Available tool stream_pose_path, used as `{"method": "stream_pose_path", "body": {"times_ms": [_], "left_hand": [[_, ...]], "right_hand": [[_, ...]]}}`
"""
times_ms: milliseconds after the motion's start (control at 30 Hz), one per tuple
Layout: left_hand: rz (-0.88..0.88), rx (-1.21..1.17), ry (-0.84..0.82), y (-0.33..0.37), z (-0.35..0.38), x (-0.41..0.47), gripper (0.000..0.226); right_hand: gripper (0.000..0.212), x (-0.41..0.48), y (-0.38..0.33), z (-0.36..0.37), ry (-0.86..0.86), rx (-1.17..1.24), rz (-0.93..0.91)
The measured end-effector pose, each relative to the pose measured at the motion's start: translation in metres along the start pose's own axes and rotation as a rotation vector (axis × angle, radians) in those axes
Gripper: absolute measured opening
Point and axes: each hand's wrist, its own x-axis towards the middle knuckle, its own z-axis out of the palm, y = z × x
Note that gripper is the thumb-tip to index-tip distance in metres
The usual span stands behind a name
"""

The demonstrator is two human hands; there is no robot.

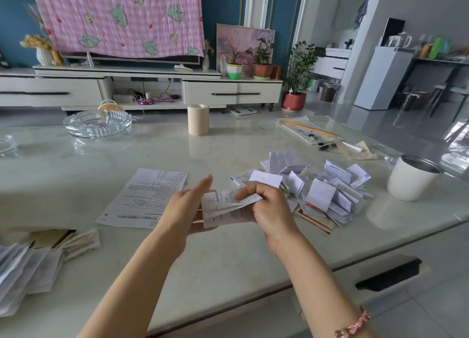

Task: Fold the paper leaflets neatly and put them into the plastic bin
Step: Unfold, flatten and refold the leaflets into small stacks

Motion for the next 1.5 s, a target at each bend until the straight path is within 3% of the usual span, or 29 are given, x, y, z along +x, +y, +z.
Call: {"method": "stream_pose_path", "body": {"times_ms": [100, 233, 333, 500, 600, 667, 767, 900, 1000, 1167, 1300, 1400, 1500], "left_hand": [[0.037, 0.112, 0.003, -0.005, 0.004, -0.001, 0.016], [0.103, 0.260, 0.062, -0.009, -0.002, 0.003, 0.015], [0.066, 0.284, -0.001, -0.011, -0.007, 0.004, 0.011], [-0.023, 0.108, -0.159, -0.008, -0.010, 0.002, 0.005], [0.040, 0.167, -0.008, -0.010, -0.010, 0.006, 0.008], [0.159, 0.358, 0.205, -0.015, -0.012, 0.014, 0.009], [0.315, 0.841, 0.464, -0.025, -0.021, 0.028, 0.028], [0.126, 1.099, 0.416, -0.039, -0.038, 0.043, 0.067], [0.047, 1.200, 0.404, -0.048, -0.048, 0.053, 0.061], [0.124, 1.330, 0.455, -0.044, -0.053, 0.054, 0.030], [0.149, 1.364, 0.465, -0.041, -0.051, 0.054, 0.020], [0.205, 1.267, 0.508, -0.036, -0.049, 0.050, 0.017], [0.276, 1.071, 0.616, -0.030, -0.050, 0.040, 0.022]], "right_hand": [[0.043, -0.006, -0.006, -0.004, -0.060, -0.091, -0.023], [0.030, -0.009, -0.015, -0.017, -0.244, -0.008, 0.188], [0.022, -0.010, -0.011, -0.022, -0.276, -0.093, 0.188], [0.031, -0.001, -0.003, -0.026, -0.029, -0.119, -0.002], [0.026, 0.010, 0.000, -0.034, 0.204, -0.053, -0.102], [0.024, 0.022, 0.006, -0.040, 0.332, -0.053, -0.139], [0.026, 0.035, 0.021, -0.040, 0.344, -0.354, -0.111], [0.030, 0.034, 0.042, -0.033, 0.201, -1.067, -0.019], [0.028, 0.030, 0.037, -0.030, 0.246, -1.206, -0.040], [0.031, 0.026, 0.031, -0.028, 0.262, -1.160, -0.092], [0.023, 0.016, 0.023, -0.023, 0.450, -0.913, -0.359], [0.024, 0.007, 0.020, -0.014, 0.554, -0.788, -0.507], [0.023, -0.001, 0.018, -0.007, 0.492, -0.704, -0.560]]}}
